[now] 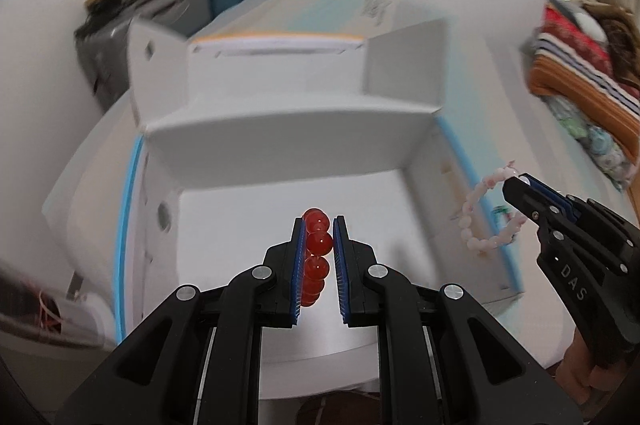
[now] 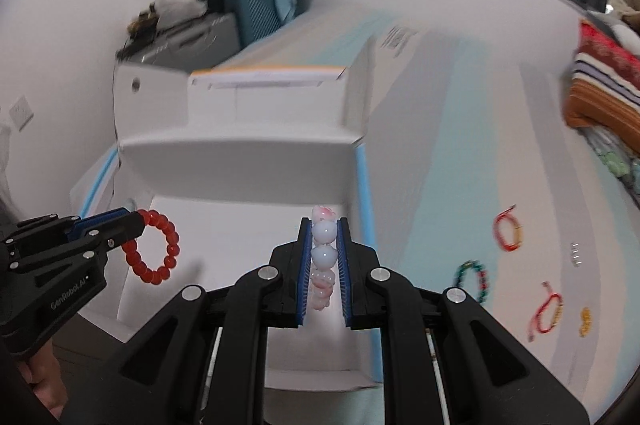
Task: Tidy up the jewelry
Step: 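Carry both bracelets to the white box and open both tools to drop them, then grasp the red string bracelet with left tool while right tool grasps yellow bead bracelet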
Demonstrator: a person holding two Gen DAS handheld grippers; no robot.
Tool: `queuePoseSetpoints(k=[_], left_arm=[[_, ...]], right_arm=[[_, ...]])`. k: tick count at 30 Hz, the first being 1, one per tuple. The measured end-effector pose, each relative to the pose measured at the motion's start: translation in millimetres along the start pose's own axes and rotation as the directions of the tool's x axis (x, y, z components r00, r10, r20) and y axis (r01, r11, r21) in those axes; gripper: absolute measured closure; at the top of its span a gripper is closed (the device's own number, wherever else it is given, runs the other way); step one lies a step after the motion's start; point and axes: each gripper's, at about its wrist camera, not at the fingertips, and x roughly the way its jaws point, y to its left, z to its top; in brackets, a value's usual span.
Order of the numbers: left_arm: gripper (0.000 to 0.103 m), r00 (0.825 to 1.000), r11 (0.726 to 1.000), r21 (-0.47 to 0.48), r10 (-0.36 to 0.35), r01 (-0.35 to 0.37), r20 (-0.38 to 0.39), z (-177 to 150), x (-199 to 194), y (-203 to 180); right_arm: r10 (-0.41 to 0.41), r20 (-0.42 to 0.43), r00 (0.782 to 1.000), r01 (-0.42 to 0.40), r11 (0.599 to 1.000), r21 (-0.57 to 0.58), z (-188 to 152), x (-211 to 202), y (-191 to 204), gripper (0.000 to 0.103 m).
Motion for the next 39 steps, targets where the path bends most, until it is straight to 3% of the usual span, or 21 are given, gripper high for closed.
queuePoseSetpoints(k=[6,12,25,26,28,31,34,39], left_arm=[[0.090,0.997,0.999,-0.047,0.019,-0.022,-0.077,-17.6,33.7,27.2],[0.090,0.994,0.998,-0.061,0.011,-0.017,-0.111,-29.1,49.5,37.7],[0.087,0.994,0.995,-0.083,0.044,-0.052,-0.101,-28.2,50.5,37.7],[0.084,0.994,0.995,-0.082,0.049,-0.057,-0.093,-28.0,46.4,37.0],[0.064,0.996,0.995,-0.085,0.050,-0.056,-0.069,-28.8,34.9,34.1],[0.042,0.998,0.995,-0.073,0.069,-0.070,-0.013,-27.7,16.0,24.7],[0.027,0.997,0.997,-0.041,0.067,-0.065,0.041,-28.0,-2.6,7.1],[0.013,0.994,0.999,0.009,0.033,-0.034,0.103,-28.2,-24.2,-28.9]], right_arm=[[0.009,-0.121,0.993,-0.010,1.000,-0.013,-18.1,52.1,21.4,0.092],[0.002,-0.185,0.983,-0.004,1.000,-0.010,-36.9,74.1,22.6,0.091],[-0.005,-0.208,0.978,0.004,1.000,-0.005,-41.9,77.3,25.9,0.088],[-0.003,-0.201,0.980,0.002,1.000,-0.008,-40.2,74.0,26.0,0.085],[-0.001,-0.172,0.985,0.000,1.000,-0.008,-36.4,64.1,23.6,0.065],[-0.007,-0.117,0.993,0.008,1.000,0.011,-32.9,42.1,13.6,0.048],[-0.026,-0.056,0.998,0.028,0.999,0.035,-29.0,17.2,-2.9,0.034],[-0.101,0.038,0.994,0.099,0.993,0.066,-25.1,-21.6,-38.4,0.016]])
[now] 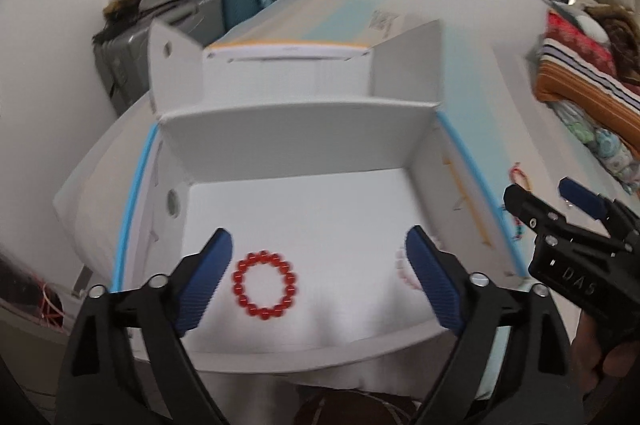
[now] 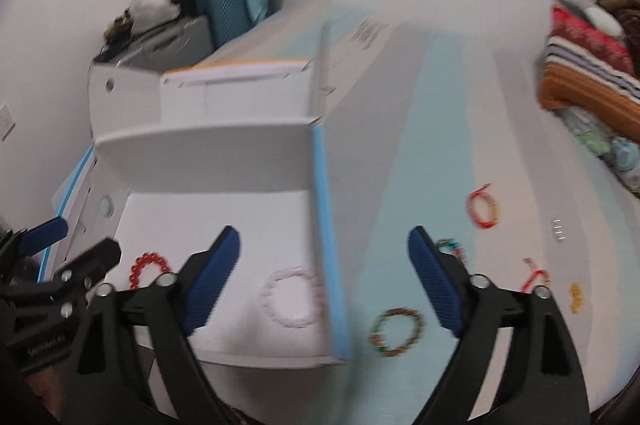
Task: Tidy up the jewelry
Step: 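Grasp the red string bracelet with left tool while right tool grasps yellow bead bracelet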
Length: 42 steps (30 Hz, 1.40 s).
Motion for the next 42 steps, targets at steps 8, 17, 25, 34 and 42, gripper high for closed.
queuePoseSetpoints(k=[8,17,25,34,42], left_arm=[[0.006,0.997,0.994,0.089,-0.070,0.067,0.036,-0.9,-14.5,-73.3],[0.006,0.985,0.965,0.201,-0.174,0.168,0.012,-8.2,-3.0,-178.4],[0.006,0.965,0.908,0.329,-0.254,0.261,-0.065,-22.5,33.7,-286.6],[0.006,0.938,0.848,0.401,-0.306,0.346,-0.162,-36.2,88.7,-378.1],[0.006,0.929,0.816,0.447,-0.297,0.367,-0.221,-51.5,138.9,-416.3]], right_arm=[[-0.095,0.062,0.994,0.091,0.994,0.064,-9.7,-32.6,-79.1,0.008],[-0.229,0.064,0.971,0.218,0.964,0.152,-36.5,-54.9,-188.3,0.008],[-0.284,-0.047,0.958,0.284,0.907,0.311,-71.3,-39.3,-302.8,0.008],[-0.272,-0.168,0.948,0.316,0.875,0.367,-109.7,7.5,-379.0,0.008],[-0.253,-0.258,0.932,0.345,0.838,0.423,-138.1,46.5,-419.7,0.010]])
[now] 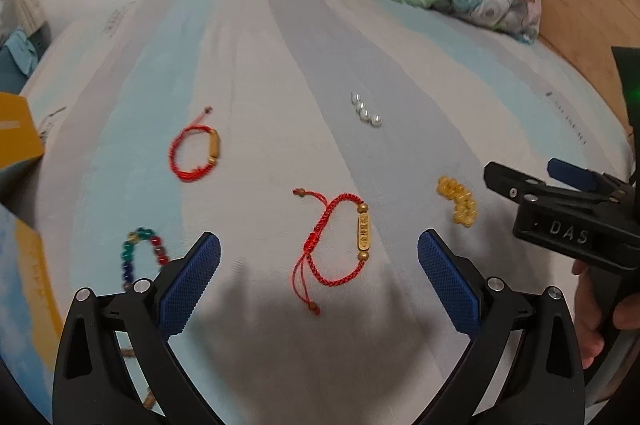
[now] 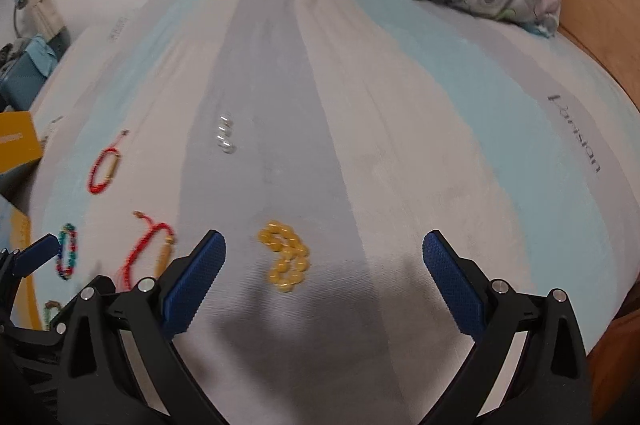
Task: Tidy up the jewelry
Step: 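Grasp the red string bracelet with left tool while right tool grasps yellow bead bracelet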
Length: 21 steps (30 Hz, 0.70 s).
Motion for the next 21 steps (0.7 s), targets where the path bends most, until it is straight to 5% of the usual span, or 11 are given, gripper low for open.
queuePoseSetpoints(k=[16,21], left_arm=[[0.007,0.997,0.999,0.038,0.034,-0.031,-0.064,-8.5,57.1,-9.2],[0.016,0.997,0.999,0.026,0.041,-0.039,-0.072,-7.8,61.6,-5.2]], right_arm=[[0.019,-0.077,0.997,-0.018,1.000,0.008,-6.9,45.0,8.4,0.046],[-0.006,-0.093,0.996,0.004,1.000,-0.023,-11.0,54.1,15.5,0.062]])
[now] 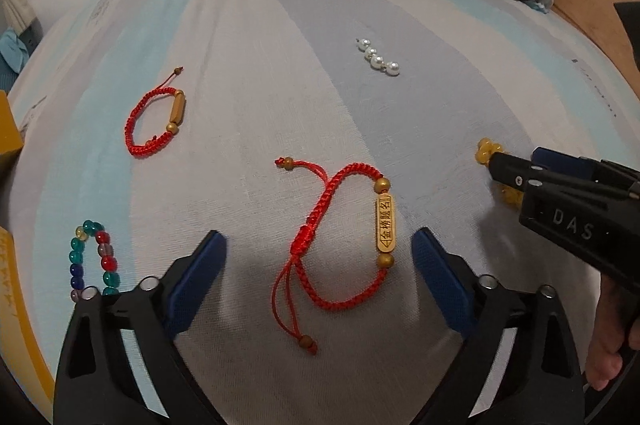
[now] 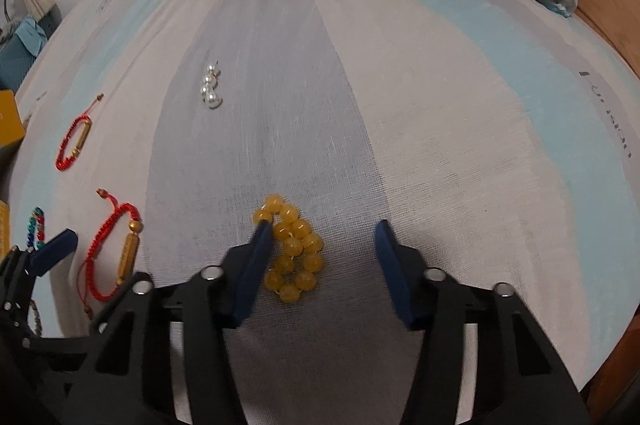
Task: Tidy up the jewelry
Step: 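Grasp the red string bracelet with left tool while right tool grasps yellow bead bracelet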
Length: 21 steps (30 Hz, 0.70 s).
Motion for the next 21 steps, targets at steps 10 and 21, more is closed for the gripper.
queuePoseSetpoints(k=[10,21], left_arm=[[0.087,0.999,0.999,-0.033,0.028,-0.029,-0.030,-2.4,-7.4,13.6],[0.095,0.998,0.997,-0.057,-0.056,0.055,-0.016,-7.7,-28.7,21.4]], right_arm=[[-0.007,0.009,1.000,0.007,1.000,0.010,-2.1,-2.1,3.0,0.094],[0.021,0.061,0.998,-0.022,1.000,0.015,-3.9,-20.8,6.1,0.094]])
